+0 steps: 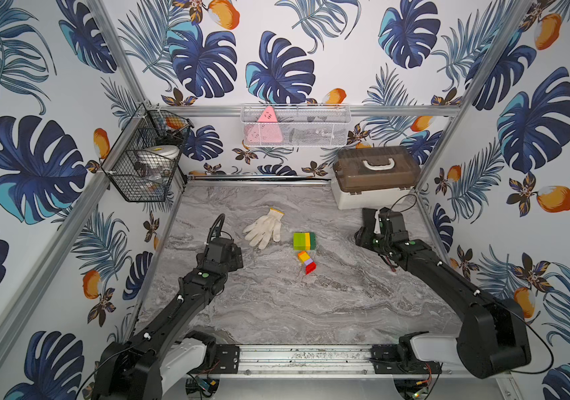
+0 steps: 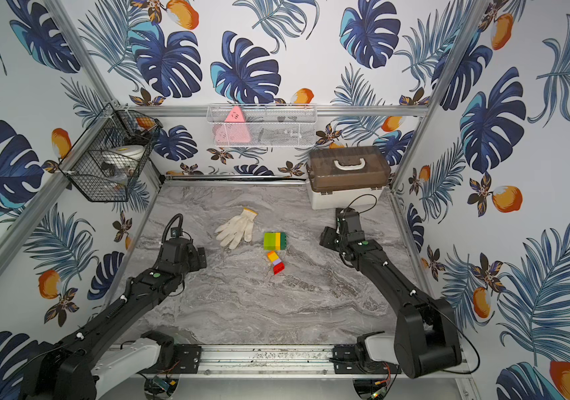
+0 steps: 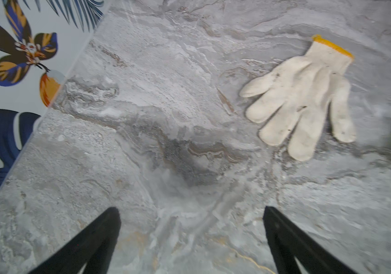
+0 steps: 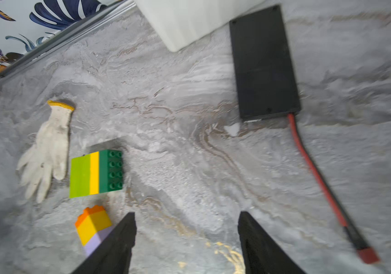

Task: Assemble the number 1 with lego
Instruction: Reset both arms

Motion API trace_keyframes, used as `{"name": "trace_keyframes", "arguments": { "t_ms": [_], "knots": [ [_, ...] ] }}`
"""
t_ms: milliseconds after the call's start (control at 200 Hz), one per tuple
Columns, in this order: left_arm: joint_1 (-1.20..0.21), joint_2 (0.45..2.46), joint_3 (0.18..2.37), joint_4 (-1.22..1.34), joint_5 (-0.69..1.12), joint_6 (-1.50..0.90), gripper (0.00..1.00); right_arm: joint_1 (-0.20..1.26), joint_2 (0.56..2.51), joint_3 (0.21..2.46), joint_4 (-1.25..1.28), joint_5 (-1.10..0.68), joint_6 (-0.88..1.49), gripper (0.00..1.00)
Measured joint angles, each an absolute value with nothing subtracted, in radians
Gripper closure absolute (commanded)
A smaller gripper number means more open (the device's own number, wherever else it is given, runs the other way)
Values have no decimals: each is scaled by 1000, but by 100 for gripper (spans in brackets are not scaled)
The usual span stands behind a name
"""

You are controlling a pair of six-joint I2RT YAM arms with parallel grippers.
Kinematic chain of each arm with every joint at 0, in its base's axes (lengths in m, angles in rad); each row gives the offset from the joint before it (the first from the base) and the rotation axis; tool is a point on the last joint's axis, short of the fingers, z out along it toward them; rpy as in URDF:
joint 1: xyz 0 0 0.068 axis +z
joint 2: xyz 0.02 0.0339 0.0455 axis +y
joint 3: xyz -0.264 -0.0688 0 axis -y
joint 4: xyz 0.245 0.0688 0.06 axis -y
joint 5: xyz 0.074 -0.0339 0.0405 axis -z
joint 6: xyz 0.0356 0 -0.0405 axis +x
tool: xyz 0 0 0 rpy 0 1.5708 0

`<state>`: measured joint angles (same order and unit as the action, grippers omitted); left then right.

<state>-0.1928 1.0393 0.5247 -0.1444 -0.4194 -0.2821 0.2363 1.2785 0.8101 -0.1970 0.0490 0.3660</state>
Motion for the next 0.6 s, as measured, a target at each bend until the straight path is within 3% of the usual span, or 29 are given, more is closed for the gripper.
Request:
{"name": "trace_keyframes", "arguments": {
  "t_ms": [150,415,600],
  "knots": [
    [-117,1108,437,70,-453,-233,2,198,1190,640,13,149,227,23],
    [-48,1282,364,415,-422,-189,2,162,1247,424,372,197,55,7],
    [-29,1421,331,675,-389,-164,3,112,1376,320,644,176,6,8]
  ]
}}
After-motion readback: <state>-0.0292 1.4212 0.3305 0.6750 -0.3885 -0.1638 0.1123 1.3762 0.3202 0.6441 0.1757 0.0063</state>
